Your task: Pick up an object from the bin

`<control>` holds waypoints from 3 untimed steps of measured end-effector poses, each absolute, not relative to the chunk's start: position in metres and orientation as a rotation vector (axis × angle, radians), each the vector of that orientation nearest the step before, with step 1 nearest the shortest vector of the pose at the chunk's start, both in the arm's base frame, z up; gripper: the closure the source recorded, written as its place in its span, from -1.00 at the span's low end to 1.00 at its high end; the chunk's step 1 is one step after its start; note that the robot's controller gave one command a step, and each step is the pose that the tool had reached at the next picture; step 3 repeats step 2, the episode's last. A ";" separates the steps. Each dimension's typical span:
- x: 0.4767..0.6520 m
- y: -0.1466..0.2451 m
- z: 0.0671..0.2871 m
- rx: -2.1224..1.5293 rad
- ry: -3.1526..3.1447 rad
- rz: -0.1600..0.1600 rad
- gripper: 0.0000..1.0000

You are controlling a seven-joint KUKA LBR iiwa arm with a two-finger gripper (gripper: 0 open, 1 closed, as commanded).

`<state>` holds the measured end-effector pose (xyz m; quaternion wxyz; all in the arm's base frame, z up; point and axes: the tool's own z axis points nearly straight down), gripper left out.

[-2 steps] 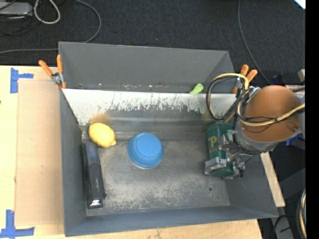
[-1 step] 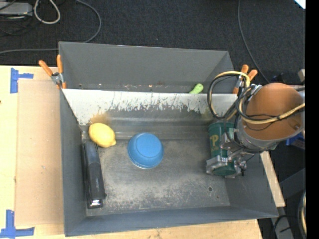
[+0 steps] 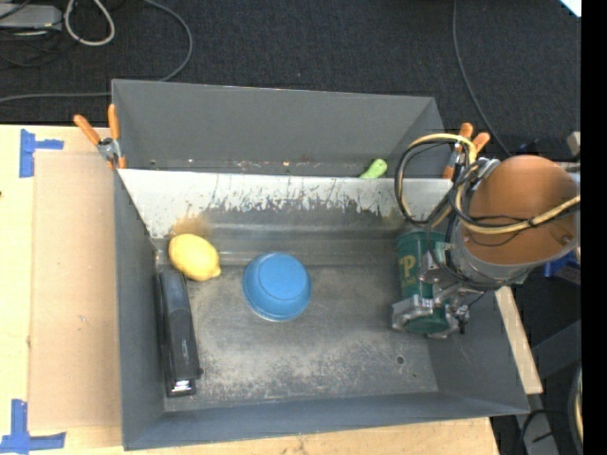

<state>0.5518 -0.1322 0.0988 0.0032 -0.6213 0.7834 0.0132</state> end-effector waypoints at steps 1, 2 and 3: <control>0.551 -0.132 0.108 -1.948 2.459 0.046 1.00; 0.551 -0.131 0.122 -1.944 2.461 0.049 1.00; 0.551 -0.131 0.122 -1.944 2.461 0.049 1.00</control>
Offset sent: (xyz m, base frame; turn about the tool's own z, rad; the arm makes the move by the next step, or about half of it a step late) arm -0.0009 0.0005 0.0324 0.0009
